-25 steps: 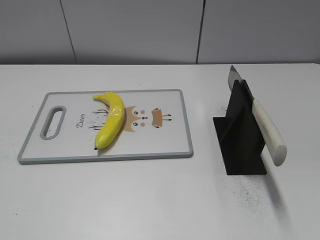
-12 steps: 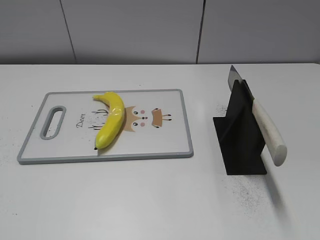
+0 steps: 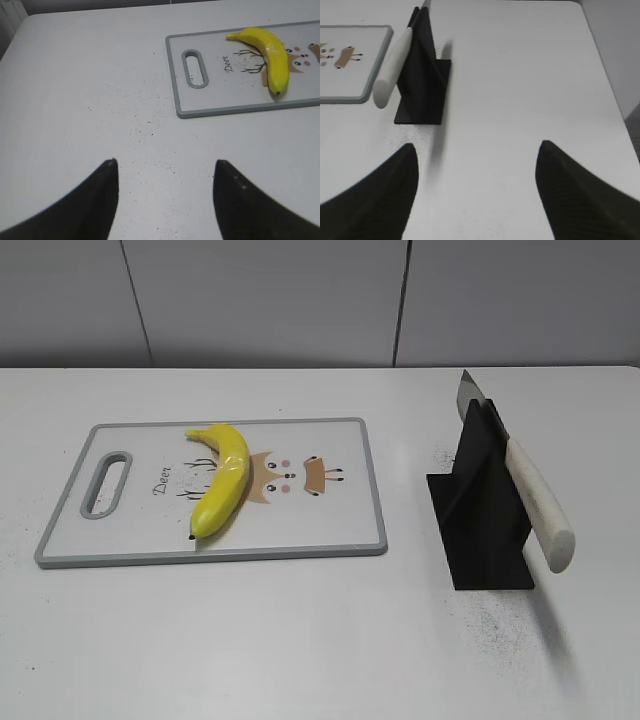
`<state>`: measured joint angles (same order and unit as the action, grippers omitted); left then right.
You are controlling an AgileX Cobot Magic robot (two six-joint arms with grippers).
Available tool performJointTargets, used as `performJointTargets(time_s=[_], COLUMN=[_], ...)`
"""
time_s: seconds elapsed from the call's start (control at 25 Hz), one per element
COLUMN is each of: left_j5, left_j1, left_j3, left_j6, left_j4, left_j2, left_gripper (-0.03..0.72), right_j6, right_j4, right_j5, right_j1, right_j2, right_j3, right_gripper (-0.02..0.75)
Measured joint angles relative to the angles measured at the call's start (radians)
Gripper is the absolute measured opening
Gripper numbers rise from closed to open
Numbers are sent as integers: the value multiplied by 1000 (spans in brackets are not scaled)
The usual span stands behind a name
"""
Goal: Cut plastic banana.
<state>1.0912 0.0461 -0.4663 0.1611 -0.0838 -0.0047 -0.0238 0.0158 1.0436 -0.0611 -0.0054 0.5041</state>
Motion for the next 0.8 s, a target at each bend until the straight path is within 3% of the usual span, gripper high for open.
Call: performJointTargets(time_s=[0.2, 0.44, 0.8], left_j5=[0, 0, 0], left_j1=[-13, -63, -72], left_j3=[0, 0, 0], left_j6=[0, 0, 0], left_j4=[0, 0, 0], left_j2=[0, 0, 0], left_gripper=[560, 550, 509], right_j6=[0, 0, 0], right_j4=[0, 0, 0], right_j5=[0, 0, 1], right_j1=[70, 72, 72], right_j2=[0, 0, 0], right_j3=[0, 0, 0], right_gripper=[551, 551, 551])
